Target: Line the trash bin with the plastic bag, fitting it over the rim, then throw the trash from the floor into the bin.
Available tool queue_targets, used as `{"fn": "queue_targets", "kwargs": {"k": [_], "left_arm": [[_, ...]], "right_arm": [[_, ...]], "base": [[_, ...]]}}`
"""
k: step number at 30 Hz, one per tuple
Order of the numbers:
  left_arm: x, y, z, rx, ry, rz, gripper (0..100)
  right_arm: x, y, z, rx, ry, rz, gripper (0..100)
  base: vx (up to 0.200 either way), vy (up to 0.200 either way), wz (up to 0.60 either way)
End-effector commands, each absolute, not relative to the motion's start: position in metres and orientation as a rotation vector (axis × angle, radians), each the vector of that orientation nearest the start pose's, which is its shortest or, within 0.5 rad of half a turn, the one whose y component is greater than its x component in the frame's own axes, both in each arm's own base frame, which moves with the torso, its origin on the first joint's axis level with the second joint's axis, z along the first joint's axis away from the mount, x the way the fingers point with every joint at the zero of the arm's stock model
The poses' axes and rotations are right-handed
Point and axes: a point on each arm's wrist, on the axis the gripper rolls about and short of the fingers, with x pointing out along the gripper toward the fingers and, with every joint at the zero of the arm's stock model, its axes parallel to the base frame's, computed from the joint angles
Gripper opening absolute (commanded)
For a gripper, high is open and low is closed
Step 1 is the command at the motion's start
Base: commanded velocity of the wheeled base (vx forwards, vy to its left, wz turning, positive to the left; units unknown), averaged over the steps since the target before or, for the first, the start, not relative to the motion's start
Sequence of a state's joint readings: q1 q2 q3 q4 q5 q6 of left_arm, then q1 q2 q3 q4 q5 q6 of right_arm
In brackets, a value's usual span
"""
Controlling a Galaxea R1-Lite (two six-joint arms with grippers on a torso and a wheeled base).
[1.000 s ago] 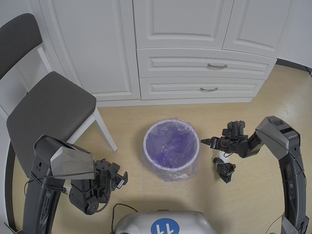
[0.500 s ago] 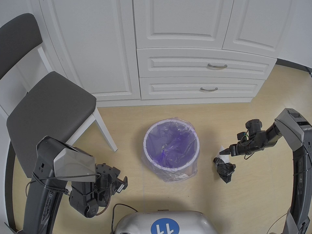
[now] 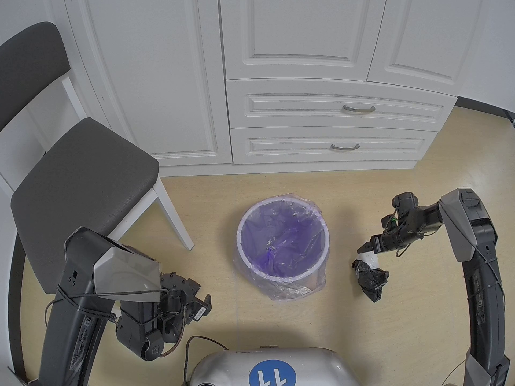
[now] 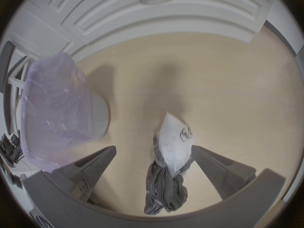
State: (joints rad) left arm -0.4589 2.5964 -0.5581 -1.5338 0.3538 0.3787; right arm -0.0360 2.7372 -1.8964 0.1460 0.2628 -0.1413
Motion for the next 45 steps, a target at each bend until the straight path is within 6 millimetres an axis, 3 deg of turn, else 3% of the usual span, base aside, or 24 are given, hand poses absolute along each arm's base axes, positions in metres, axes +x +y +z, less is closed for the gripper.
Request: {"fn": "queue_targets", "kwargs": {"k": [1, 10, 11, 27, 28, 45], "left_arm": [[0.302, -0.141, -0.085, 0.577, 0.446, -0.192, 100], [0.302, -0.141, -0.085, 0.573, 0.446, -0.191, 100], [0.302, -0.141, -0.085, 0.574, 0.446, -0.191, 100], [0.302, -0.14, -0.085, 0.576, 0.447, -0.19, 100], [0.302, -0.14, -0.085, 0.576, 0.447, -0.19, 100], [0.301, -0.14, -0.085, 0.579, 0.451, -0.194, 100]], "right_arm": [[0.498, -0.009, -0.088, -0.036, 1.141, 0.305, 100], [0.492, -0.005, -0.101, -0.137, 1.193, 0.371, 100], [0.49, -0.003, -0.11, -0.171, 1.213, 0.369, 100], [0.491, -0.004, -0.116, -0.207, 1.208, 0.338, 100], [0.491, -0.004, -0.116, -0.208, 1.208, 0.337, 0], [0.494, -0.009, -0.115, -0.187, 1.184, 0.317, 0]], "base": [[0.0, 0.0, 0.0], [0.0, 0.0, 0.0], [0.0, 0.0, 0.0], [0.0, 0.0, 0.0], [0.0, 0.0, 0.0], [0.0, 0.0, 0.0]]}}
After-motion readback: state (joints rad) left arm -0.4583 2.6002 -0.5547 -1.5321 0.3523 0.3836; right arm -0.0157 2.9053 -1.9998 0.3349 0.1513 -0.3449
